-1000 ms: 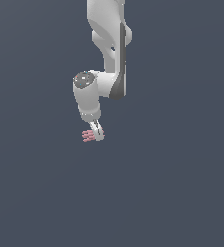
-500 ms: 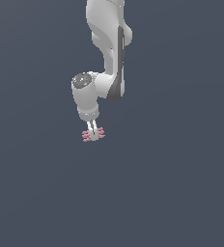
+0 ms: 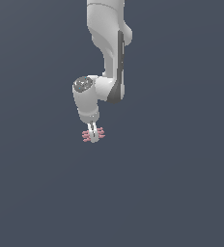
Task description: Pick up the object and move it to a goal position.
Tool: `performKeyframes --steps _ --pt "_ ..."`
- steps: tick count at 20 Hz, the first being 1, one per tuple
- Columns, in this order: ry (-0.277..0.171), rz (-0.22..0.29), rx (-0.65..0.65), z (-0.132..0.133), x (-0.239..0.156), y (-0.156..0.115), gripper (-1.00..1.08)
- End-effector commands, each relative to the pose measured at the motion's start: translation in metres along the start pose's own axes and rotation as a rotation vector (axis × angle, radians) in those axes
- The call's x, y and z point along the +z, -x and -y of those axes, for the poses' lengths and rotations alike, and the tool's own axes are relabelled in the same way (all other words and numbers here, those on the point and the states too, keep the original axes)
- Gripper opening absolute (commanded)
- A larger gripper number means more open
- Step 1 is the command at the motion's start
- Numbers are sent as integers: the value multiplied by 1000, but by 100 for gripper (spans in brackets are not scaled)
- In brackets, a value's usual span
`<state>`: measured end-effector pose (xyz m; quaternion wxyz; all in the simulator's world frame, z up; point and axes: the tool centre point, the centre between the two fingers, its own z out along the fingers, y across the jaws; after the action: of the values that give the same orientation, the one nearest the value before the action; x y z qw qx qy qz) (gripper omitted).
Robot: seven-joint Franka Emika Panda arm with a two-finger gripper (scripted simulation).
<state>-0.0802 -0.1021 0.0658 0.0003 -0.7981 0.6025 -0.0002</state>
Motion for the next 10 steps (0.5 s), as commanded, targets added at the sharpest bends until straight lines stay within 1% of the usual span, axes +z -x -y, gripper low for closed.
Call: performKeyframes --steps 1,5,10 --pt "1 0 2 -1 12 0 100" --pt "1 0 3 -1 29 0 100" --pt "1 0 4 -1 36 0 100"
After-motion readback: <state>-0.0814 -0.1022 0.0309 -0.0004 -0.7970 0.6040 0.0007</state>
